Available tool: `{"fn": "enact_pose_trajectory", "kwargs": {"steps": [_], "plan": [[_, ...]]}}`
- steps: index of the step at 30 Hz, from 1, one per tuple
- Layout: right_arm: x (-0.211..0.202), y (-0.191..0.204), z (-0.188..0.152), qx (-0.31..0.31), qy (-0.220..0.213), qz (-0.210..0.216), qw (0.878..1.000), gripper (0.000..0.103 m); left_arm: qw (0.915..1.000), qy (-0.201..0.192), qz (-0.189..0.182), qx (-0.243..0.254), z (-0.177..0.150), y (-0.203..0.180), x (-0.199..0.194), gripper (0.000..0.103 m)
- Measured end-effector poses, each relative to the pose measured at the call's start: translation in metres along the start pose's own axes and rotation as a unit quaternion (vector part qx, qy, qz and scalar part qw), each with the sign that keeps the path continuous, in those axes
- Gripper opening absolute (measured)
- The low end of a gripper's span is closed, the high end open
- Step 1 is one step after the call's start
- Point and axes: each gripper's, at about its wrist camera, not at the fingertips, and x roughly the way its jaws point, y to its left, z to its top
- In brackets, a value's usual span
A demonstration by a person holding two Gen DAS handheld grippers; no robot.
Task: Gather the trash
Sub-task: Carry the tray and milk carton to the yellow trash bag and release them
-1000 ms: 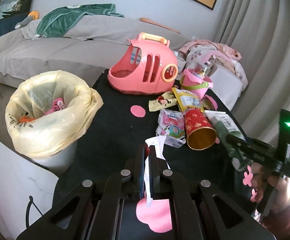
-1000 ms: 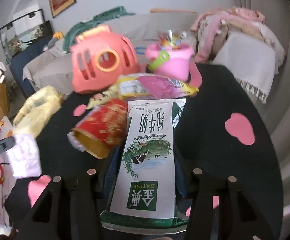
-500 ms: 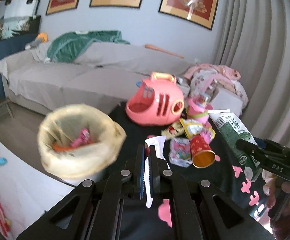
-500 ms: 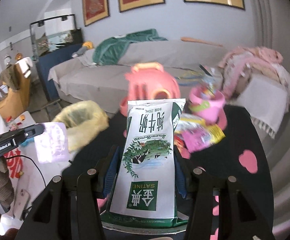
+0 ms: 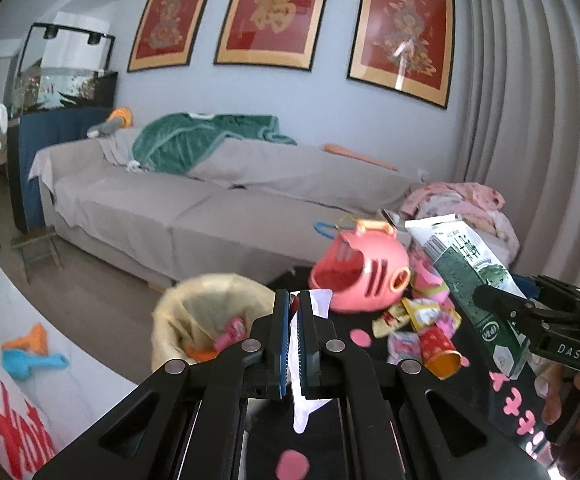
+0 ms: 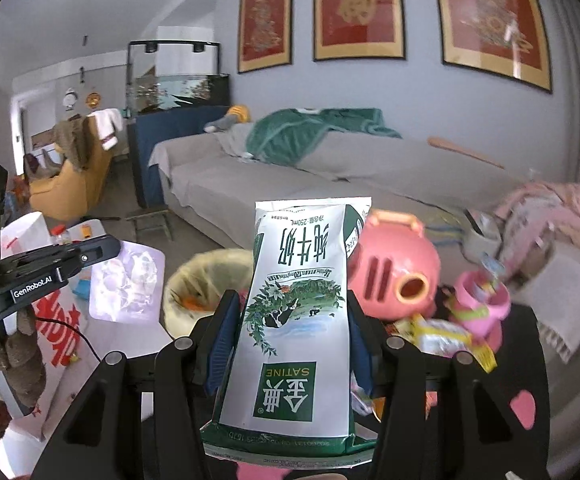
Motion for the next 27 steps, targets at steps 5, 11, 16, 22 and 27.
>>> {"fn": "enact_pose_trajectory", "kwargs": {"steps": [5, 11, 16, 22, 27], "plan": [[0.020, 0.019, 0.015, -0.011, -0.004, 0.023, 1.000, 0.047, 0.9996, -0.009, 0.020, -0.017, 0.011, 0.027, 0.007, 0.004], [0.051, 0.033, 0.024, -0.025, -0.005, 0.040, 0.999, 0.047, 0.9969, -0.008, 0.038, -0.068, 0.021, 0.066, 0.037, 0.004], [0.085, 0.035, 0.032, -0.024, 0.009, 0.050, 0.998, 0.047, 0.9948, 0.015, 0.037, -0.094, 0.019, 0.089, 0.076, 0.004], [0.125, 0.030, 0.030, -0.019, 0.038, 0.052, 0.998, 0.047, 0.9908, 0.057, 0.025, -0.120, 0.006, 0.110, 0.133, 0.004], [0.153, 0.024, 0.024, -0.014, 0.066, 0.050, 0.997, 0.047, 0.9872, 0.069, -0.021, -0.143, -0.008, 0.125, 0.174, 0.007]]}}
